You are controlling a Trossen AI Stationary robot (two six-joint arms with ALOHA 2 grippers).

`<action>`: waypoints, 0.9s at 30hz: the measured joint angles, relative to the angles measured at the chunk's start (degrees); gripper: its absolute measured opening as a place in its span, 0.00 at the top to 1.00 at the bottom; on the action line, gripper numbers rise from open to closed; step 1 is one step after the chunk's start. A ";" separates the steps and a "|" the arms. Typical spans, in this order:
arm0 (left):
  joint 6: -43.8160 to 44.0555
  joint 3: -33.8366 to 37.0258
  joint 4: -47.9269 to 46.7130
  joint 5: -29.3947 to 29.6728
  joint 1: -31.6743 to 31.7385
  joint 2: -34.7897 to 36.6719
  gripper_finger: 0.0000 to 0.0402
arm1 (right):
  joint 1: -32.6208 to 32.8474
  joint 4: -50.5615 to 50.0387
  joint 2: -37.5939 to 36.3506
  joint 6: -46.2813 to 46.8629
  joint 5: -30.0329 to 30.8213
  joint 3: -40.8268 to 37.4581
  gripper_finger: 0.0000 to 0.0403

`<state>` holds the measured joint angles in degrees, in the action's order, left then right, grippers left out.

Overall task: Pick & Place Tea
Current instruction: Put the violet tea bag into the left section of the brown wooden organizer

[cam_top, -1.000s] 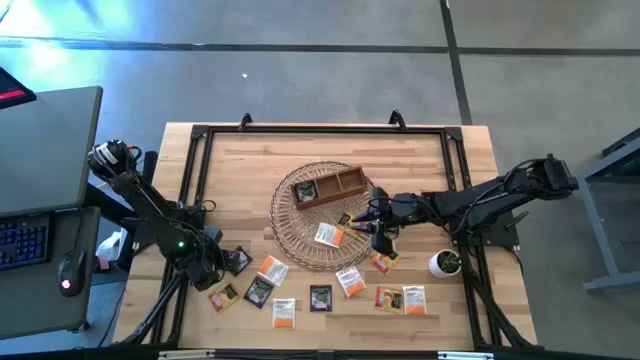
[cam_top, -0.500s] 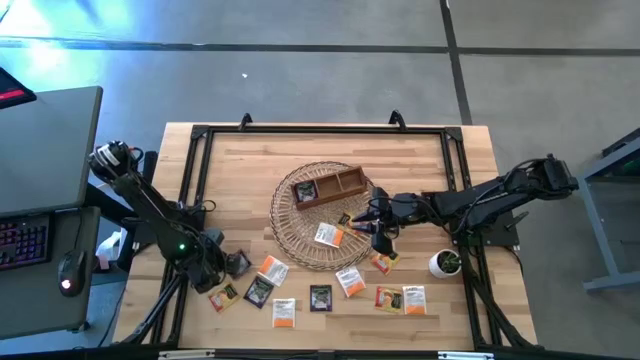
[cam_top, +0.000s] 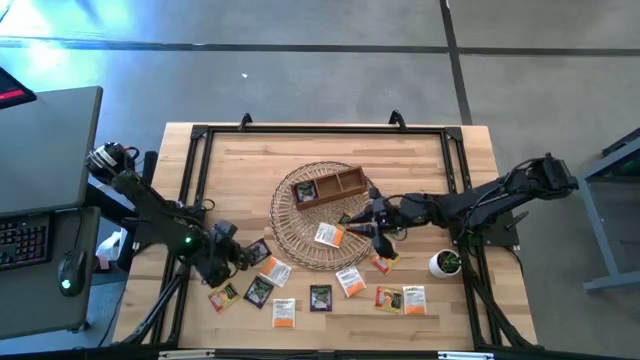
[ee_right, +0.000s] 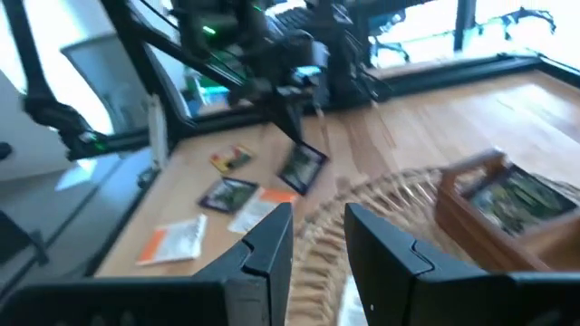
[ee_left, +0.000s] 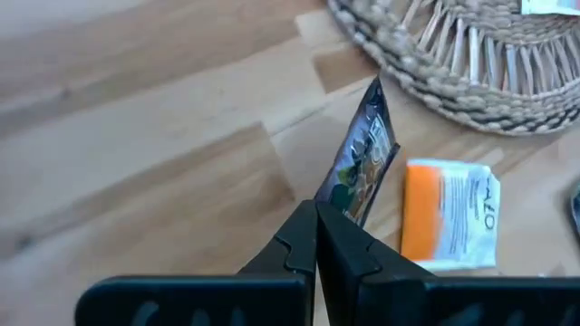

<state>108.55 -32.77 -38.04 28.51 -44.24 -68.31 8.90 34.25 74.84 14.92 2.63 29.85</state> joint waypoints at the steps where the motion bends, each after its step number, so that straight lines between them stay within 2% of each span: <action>1: -2.07 0.00 0.80 -0.44 1.11 0.00 1.00 | 0.43 1.47 0.60 -0.15 -0.02 0.00 0.75; 6: -15.04 0.00 7.58 -0.66 5.93 0.02 1.00 | 2.16 12.92 8.36 -3.32 -0.04 0.55 0.75; 9: -24.26 0.00 12.41 -0.62 7.99 0.02 1.00 | 2.07 14.26 14.36 -3.39 -0.11 4.17 0.75; 12: -33.13 0.00 17.26 -0.52 9.93 -0.15 1.00 | 1.14 9.24 20.24 -4.77 -0.92 10.61 0.75; 15: -38.97 0.00 20.35 -0.74 11.75 -0.15 1.00 | -0.32 1.17 25.25 -9.43 -5.70 18.92 0.75; 19: -42.98 0.00 21.92 -1.32 13.14 -0.16 1.00 | -2.57 -10.79 30.84 -15.08 -12.30 30.61 0.75; 22: -45.01 0.00 21.90 -2.46 13.61 -0.17 1.00 | -3.74 -18.48 34.75 -19.86 -13.21 38.23 0.75; 25: -46.75 0.00 21.93 -2.46 13.50 -0.17 1.00 | -4.72 -22.38 38.78 -22.33 -14.54 44.26 0.75; 27: -47.71 0.00 21.98 -2.44 13.49 -0.17 1.00 | -5.26 -23.79 41.57 -22.78 -17.54 47.28 0.75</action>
<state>60.83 -32.77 -16.06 26.06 -30.74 -68.49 3.64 10.46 116.41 -7.87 -14.90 77.12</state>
